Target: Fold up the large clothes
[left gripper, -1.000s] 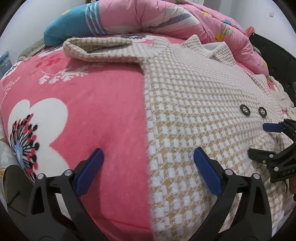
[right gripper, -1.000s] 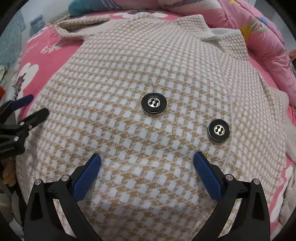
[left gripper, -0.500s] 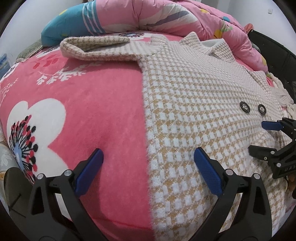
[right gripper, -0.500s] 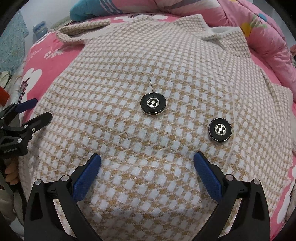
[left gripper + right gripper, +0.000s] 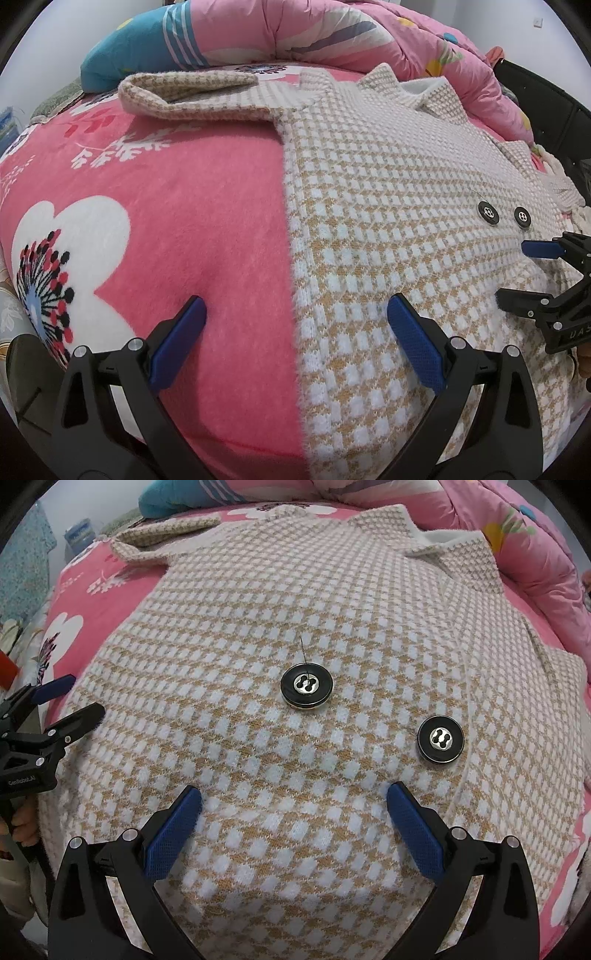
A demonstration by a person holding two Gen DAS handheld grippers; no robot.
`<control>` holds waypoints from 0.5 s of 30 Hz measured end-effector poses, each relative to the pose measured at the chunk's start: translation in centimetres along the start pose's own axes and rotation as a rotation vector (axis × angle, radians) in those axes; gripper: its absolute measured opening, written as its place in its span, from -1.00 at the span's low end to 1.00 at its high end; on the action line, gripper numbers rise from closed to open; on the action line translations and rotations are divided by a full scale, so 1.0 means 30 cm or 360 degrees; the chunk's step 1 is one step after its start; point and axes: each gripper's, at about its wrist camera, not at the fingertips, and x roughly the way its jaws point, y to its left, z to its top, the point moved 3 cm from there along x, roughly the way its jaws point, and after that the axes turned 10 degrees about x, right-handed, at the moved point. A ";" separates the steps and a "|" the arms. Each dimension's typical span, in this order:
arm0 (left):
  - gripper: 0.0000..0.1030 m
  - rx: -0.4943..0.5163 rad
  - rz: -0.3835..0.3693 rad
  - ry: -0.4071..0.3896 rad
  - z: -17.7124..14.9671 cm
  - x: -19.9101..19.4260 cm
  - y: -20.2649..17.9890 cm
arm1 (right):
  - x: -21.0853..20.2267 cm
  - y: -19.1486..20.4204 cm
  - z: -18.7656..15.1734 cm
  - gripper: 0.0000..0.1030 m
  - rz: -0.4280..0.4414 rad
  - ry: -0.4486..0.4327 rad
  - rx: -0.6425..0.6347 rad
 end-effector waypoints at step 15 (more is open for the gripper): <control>0.85 -0.0043 -0.0054 -0.0060 0.011 -0.031 0.024 | -0.036 0.004 0.025 0.89 0.0044 0.0047 -0.0016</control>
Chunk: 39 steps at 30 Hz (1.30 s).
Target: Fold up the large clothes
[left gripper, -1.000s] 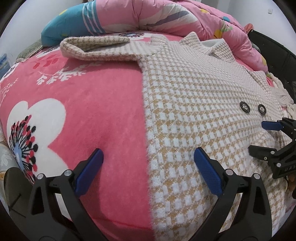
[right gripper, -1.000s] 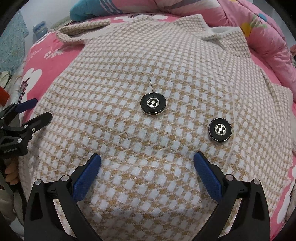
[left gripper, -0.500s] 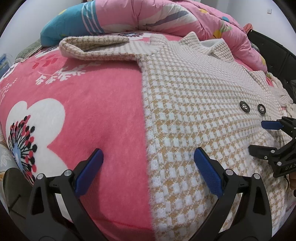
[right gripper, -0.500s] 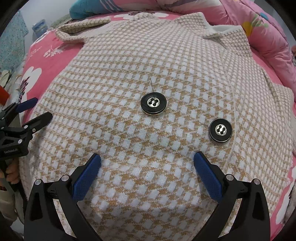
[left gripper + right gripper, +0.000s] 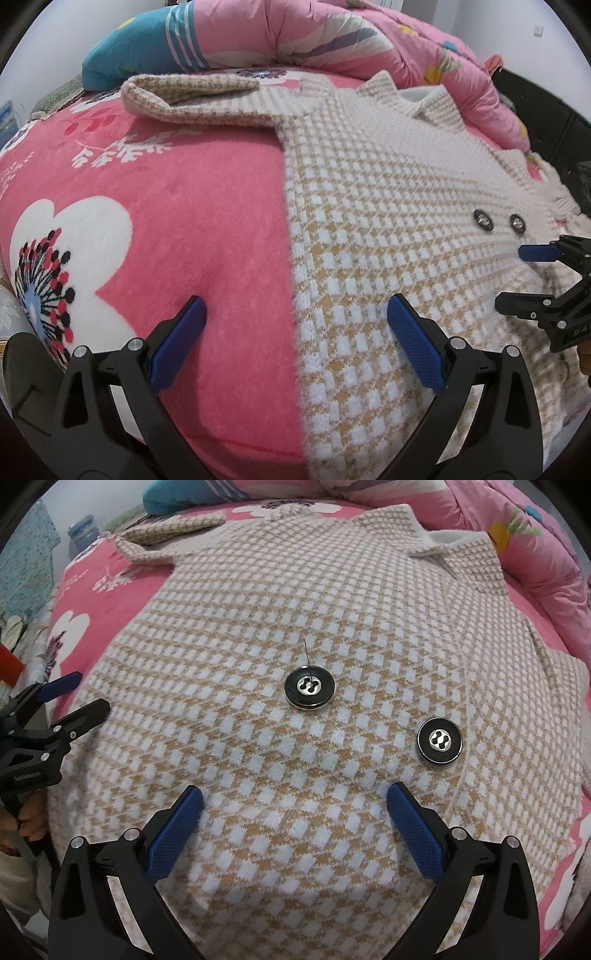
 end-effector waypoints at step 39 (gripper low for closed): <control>0.85 -0.0366 0.0506 -0.0001 0.360 0.279 0.514 | 0.456 0.469 1.080 0.08 0.0868 0.0317 0.0460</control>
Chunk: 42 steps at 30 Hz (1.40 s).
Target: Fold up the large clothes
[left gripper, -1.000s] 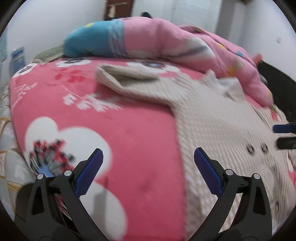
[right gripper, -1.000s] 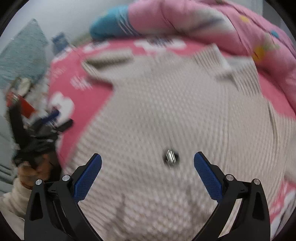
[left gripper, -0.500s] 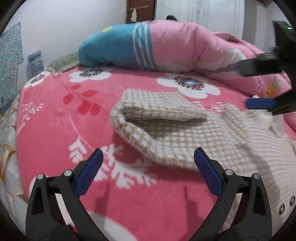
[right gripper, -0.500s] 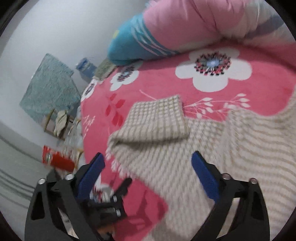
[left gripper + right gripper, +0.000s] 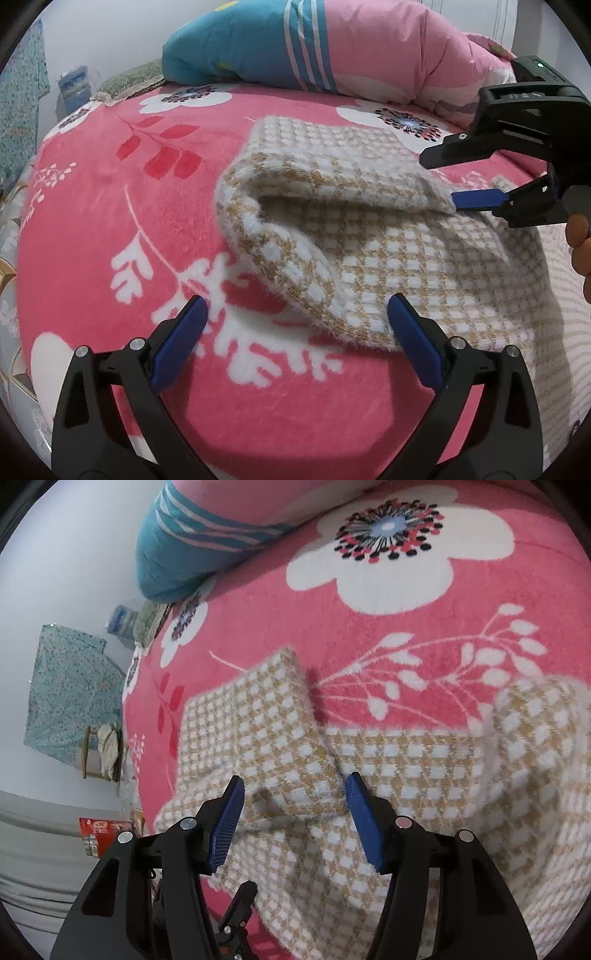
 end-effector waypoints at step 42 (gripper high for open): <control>0.86 0.0387 -0.0413 -0.0119 -0.198 -0.313 -0.348 | -1.127 -0.129 -0.430 -0.86 -0.0030 -0.0950 -0.0275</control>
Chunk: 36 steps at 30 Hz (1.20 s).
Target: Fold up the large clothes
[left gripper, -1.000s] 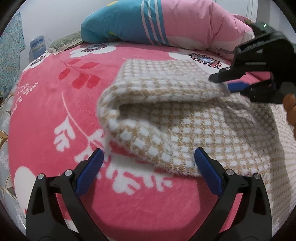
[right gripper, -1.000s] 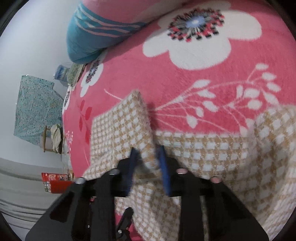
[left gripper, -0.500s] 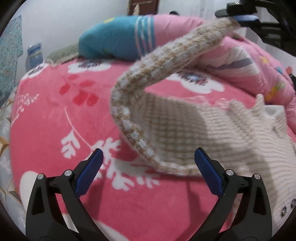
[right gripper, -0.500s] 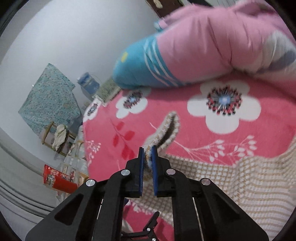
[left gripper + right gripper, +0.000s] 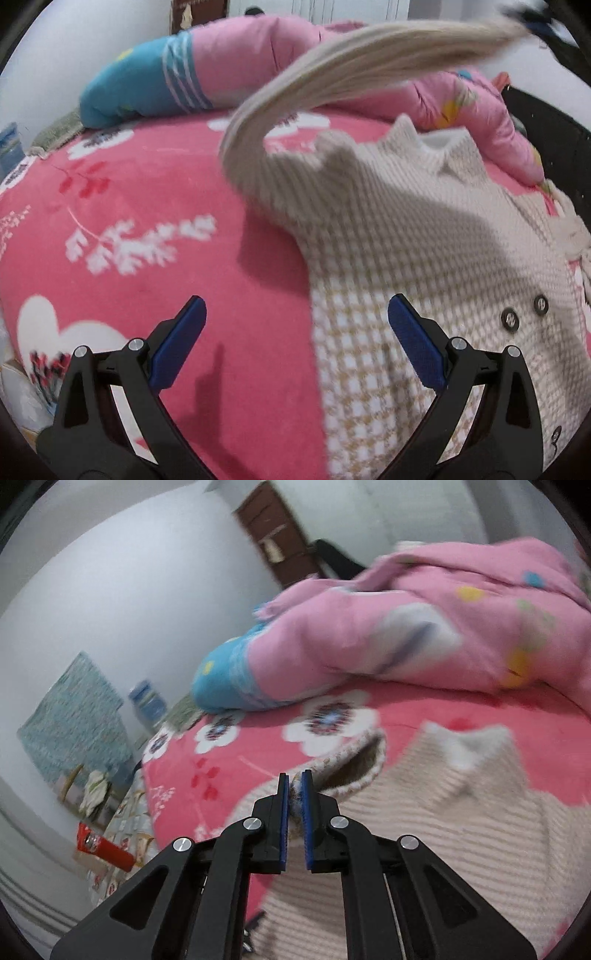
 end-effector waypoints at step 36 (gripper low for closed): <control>0.87 -0.0085 0.0014 0.0050 -0.087 0.100 0.048 | 0.007 -0.509 -0.175 -0.85 -0.0275 0.0018 0.0167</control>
